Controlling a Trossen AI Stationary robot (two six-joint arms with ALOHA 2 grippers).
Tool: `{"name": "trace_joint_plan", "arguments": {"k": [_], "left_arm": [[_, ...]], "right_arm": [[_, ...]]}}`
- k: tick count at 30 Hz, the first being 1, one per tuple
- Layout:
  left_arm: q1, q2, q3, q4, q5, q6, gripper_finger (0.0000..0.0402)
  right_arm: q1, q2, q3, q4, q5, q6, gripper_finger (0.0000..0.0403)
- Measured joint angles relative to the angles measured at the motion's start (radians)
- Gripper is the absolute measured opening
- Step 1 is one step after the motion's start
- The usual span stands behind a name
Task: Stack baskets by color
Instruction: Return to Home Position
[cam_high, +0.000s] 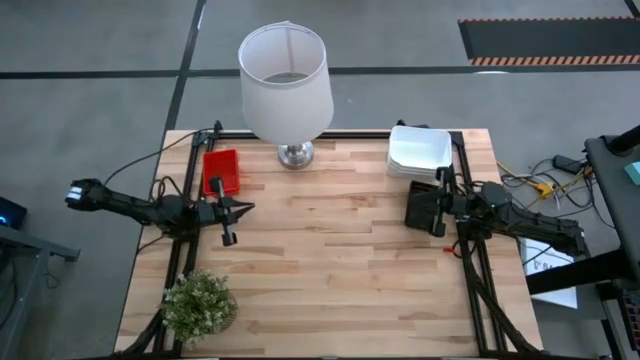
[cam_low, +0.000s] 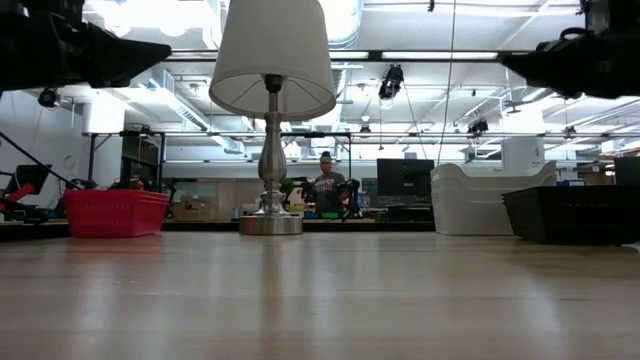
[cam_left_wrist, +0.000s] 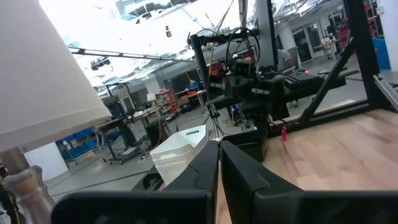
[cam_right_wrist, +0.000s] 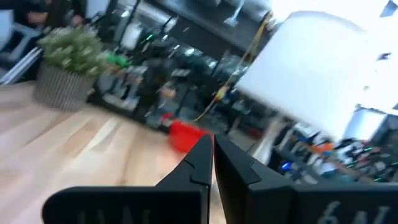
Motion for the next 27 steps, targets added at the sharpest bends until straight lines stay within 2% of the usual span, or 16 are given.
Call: {"name": "trace_joint_plan", "arguments": {"k": [5, 10, 12, 27], "left_arm": [[0.000, 0.015, 0.000, 0.000, 0.000, 0.000, 0.0002], [0.000, 0.029, -0.001, 0.000, 0.000, 0.000, 0.0002], [0.000, 0.034, -0.001, 0.000, 0.000, 0.000, 0.0002], [0.000, 0.080, -0.001, 0.000, 0.000, 0.000, 0.0002]], "right_arm": [[0.000, 0.000, 0.041, 0.018, 0.015, 0.006, 0.0009], [0.000, 0.000, 0.053, 0.006, -0.140, 0.046, 0.0009], [0.000, 0.000, 0.050, 0.004, -0.166, 0.061, 0.0009], [0.000, 0.023, 0.029, -0.009, -0.169, 0.078, 0.0009]]}}
